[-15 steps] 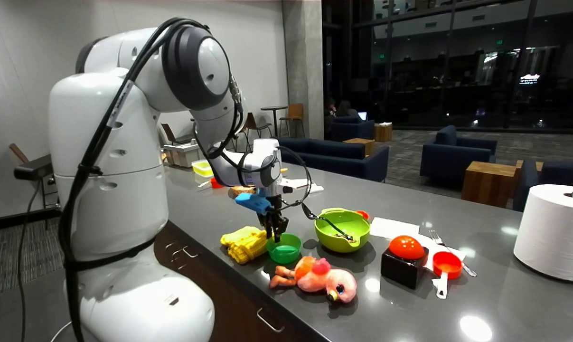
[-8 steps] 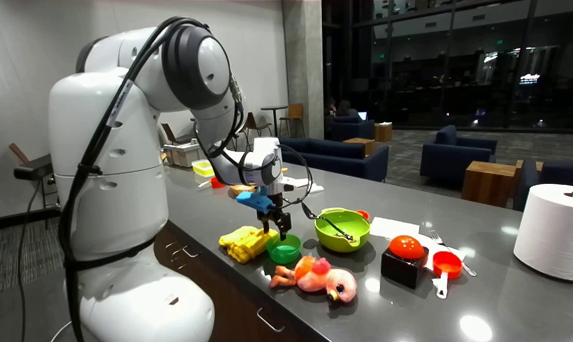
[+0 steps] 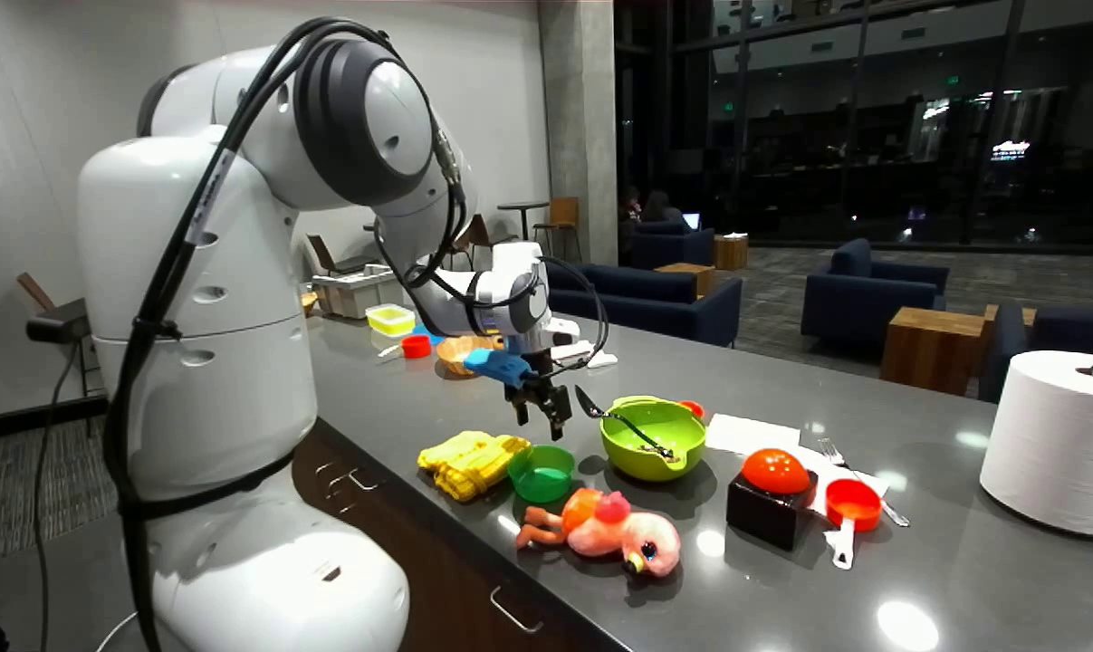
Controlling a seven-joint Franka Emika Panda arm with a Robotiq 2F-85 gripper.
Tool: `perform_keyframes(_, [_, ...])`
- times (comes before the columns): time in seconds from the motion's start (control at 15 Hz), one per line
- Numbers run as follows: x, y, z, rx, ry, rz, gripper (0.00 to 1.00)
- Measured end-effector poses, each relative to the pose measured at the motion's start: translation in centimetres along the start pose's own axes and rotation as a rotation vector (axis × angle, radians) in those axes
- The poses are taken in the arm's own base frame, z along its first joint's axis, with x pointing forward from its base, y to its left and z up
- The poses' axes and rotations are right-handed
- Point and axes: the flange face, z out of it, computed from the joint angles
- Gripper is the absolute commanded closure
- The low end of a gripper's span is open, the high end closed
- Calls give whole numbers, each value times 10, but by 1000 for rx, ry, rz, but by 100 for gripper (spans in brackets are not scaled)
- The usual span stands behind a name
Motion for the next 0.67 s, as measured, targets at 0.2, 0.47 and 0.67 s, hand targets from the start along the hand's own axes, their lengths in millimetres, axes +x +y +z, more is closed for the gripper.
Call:
perform_keyframes(0.2, [5, 18, -16, -11, 1, 47, 0])
perform_keyframes(0.47, [4, 46, -44, -35, -10, 101, 0])
perform_keyframes(0.67, [0, 65, -64, -51, -15, 139, 0])
